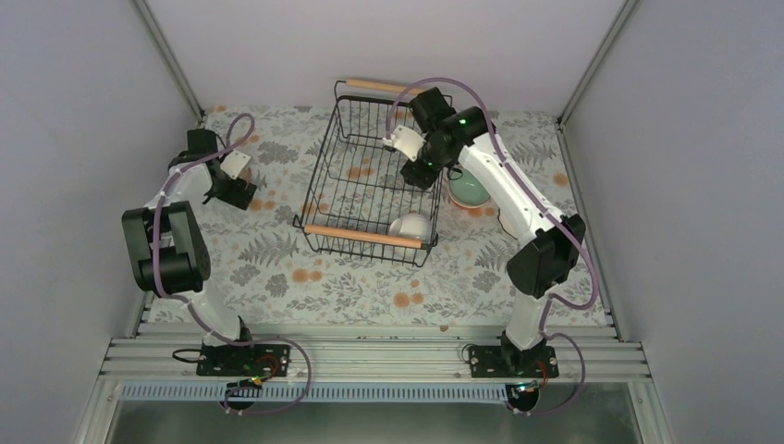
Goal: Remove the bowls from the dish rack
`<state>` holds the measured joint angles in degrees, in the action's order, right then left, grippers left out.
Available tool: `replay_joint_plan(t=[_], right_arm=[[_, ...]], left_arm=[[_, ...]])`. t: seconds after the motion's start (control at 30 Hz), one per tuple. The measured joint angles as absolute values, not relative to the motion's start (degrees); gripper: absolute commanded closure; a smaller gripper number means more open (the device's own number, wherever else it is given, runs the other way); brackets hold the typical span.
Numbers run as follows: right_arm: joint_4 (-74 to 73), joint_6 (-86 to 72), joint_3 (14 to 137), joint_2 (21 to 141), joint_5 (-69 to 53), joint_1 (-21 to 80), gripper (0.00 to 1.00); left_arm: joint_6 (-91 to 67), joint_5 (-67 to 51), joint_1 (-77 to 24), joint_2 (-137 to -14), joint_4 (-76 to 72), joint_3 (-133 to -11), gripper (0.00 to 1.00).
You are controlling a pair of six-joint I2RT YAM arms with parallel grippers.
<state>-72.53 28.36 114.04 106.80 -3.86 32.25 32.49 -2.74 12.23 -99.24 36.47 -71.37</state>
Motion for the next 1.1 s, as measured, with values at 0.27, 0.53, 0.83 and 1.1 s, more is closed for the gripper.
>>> replay_joint_plan(t=[0.27,0.53,0.83,1.1], right_arm=[[-72.5,28.4,113.2,104.3,-3.9,32.2,0.51],[-72.4,28.4,111.3,101.3,-3.8,32.2,0.52],[-71.9,28.4,110.0,100.4,-3.8,32.2,0.53],[-70.3,28.1,106.1,97.8,-2.4,32.2,0.55]], left_arm=[[33.3,-4.3,12.1,-105.3,34.0,-74.8,0.26],[33.9,-5.2,11.9,-107.7,32.5,-77.4,0.32],[33.8,-6.1,11.4,-110.2,32.6,-77.4,0.81],[33.6,-6.0,10.7,-109.2,32.0,-77.4,0.98]])
